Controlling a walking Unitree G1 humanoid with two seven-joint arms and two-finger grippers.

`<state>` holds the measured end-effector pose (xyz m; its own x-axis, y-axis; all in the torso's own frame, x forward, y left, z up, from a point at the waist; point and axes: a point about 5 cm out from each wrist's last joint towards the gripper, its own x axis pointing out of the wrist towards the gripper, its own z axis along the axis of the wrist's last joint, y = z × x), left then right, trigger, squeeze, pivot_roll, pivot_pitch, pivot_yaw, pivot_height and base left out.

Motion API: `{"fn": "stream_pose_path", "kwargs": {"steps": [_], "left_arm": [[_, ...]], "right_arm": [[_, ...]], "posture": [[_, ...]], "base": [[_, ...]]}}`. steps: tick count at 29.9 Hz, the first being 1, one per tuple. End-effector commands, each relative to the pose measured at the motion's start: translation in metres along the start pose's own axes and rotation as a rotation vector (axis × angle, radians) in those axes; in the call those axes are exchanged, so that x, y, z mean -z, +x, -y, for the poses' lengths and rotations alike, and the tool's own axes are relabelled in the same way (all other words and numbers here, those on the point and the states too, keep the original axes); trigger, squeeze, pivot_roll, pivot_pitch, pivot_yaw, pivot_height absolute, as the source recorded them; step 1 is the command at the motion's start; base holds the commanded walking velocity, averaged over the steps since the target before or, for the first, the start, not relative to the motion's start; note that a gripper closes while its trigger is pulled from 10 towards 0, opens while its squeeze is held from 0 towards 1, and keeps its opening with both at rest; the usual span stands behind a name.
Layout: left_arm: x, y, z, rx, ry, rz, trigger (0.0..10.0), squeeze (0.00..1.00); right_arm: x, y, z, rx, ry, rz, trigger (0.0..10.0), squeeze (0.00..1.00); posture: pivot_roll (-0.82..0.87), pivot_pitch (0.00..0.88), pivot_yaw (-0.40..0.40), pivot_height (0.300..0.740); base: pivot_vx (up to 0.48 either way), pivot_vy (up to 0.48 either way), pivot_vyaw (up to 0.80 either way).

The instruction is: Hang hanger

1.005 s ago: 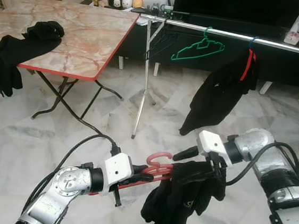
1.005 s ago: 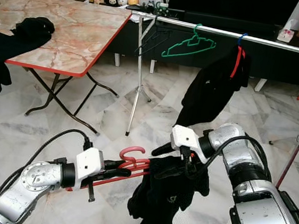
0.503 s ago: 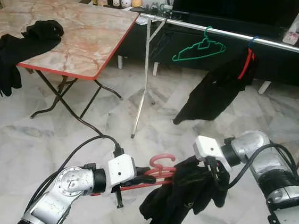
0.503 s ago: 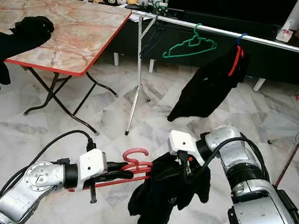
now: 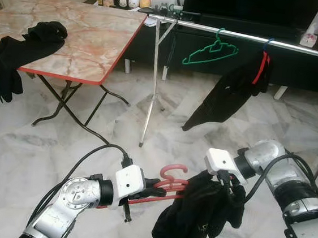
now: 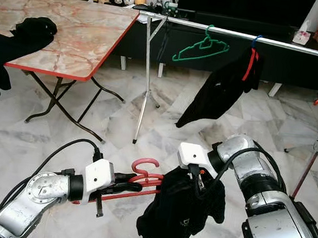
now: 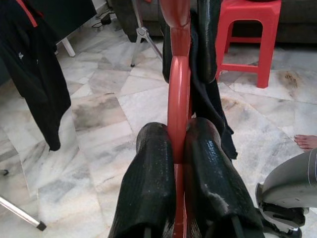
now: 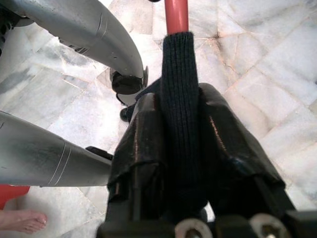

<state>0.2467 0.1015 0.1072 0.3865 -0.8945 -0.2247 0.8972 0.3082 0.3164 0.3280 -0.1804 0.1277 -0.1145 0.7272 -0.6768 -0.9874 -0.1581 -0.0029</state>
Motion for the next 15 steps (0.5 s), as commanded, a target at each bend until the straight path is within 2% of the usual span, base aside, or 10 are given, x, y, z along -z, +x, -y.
{"fn": "stream_pose_path", "kwargs": {"steps": [1,10,15], "left_arm": [[-0.017,0.002,-0.009,-0.029,0.061,0.058,10.0,0.00],[-0.017,0.002,-0.010,-0.030,0.060,0.057,10.0,0.00],[-0.019,0.003,-0.011,-0.036,0.057,0.061,10.0,0.00]], "right_arm": [[0.000,0.004,0.000,-0.023,0.001,-0.020,0.0,0.00],[0.001,0.007,0.000,-0.020,0.001,-0.019,0.0,0.00],[-0.001,0.016,0.001,0.006,-0.018,-0.019,0.0,0.00]], "posture": [[-0.13,0.000,-0.009,0.732],[-0.13,0.000,-0.009,0.732],[-0.13,0.000,-0.008,0.732]], "base": [[0.000,0.000,0.00],[0.000,0.000,0.00],[0.000,0.000,0.00]]}}
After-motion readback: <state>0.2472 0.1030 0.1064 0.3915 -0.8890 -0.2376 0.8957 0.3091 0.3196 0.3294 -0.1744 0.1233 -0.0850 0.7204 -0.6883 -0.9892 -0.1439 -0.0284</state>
